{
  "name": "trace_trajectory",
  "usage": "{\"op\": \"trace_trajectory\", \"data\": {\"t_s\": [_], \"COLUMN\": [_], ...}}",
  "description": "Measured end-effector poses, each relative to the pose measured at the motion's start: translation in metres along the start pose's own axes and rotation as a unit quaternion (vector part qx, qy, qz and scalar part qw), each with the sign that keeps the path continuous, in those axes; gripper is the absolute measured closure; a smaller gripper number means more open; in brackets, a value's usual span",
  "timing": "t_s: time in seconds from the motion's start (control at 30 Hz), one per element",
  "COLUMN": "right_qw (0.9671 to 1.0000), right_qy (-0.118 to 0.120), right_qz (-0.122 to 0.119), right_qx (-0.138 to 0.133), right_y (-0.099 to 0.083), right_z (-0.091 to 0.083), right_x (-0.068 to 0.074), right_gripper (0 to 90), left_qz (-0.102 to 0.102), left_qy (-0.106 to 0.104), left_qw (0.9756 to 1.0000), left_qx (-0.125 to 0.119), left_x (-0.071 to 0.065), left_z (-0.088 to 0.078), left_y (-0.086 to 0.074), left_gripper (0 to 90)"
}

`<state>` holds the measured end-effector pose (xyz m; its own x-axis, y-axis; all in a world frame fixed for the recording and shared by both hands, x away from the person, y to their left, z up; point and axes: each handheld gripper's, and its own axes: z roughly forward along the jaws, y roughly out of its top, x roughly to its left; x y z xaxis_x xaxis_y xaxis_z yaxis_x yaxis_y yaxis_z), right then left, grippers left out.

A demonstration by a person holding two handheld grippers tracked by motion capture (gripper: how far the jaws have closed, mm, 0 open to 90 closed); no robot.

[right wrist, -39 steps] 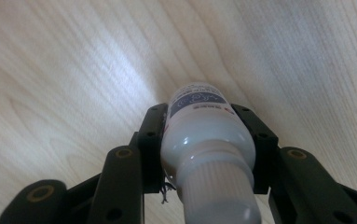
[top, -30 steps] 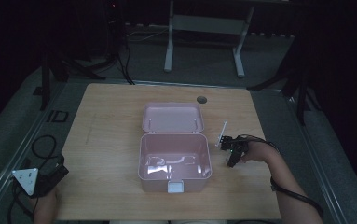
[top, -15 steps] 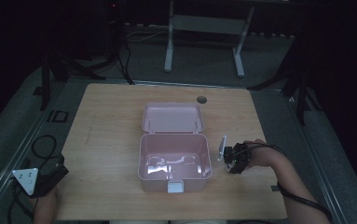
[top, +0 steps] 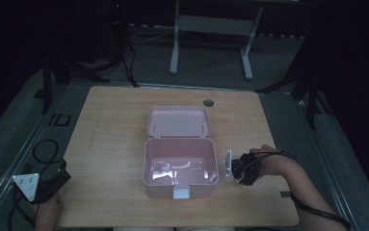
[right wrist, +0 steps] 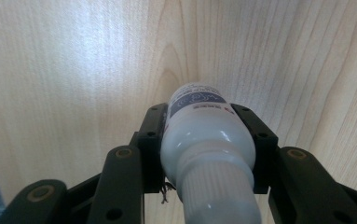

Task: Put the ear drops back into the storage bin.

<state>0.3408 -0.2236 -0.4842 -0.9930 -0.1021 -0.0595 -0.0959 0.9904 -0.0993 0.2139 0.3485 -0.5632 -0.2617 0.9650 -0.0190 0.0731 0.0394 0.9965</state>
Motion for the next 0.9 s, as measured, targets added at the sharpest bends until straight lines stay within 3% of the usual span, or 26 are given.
{"op": "trace_trajectory", "data": {"t_s": [0.13,0.43,0.9], "right_qw": [0.9999,0.9999,0.9991], "right_qy": [0.011,0.011,-0.006], "right_qz": [0.003,0.004,0.04], "right_qx": [-0.002,0.004,-0.012], "right_y": [0.002,0.003,0.018], "right_z": [-0.008,-0.036,-0.09], "right_x": [0.003,0.01,0.006], "right_gripper": [59.5,59.5,59.5], "left_qz": [0.0,0.002,0.002], "left_qy": [0.0,0.002,-0.003], "left_qw": [1.0,1.0,1.0], "left_qx": [0.0,0.0,0.001], "left_x": [0.0,0.0,0.0], "left_z": [0.0,0.0,0.0], "left_y": [0.0,0.0,0.0], "left_gripper": [0.4,0.4,0.4]}}
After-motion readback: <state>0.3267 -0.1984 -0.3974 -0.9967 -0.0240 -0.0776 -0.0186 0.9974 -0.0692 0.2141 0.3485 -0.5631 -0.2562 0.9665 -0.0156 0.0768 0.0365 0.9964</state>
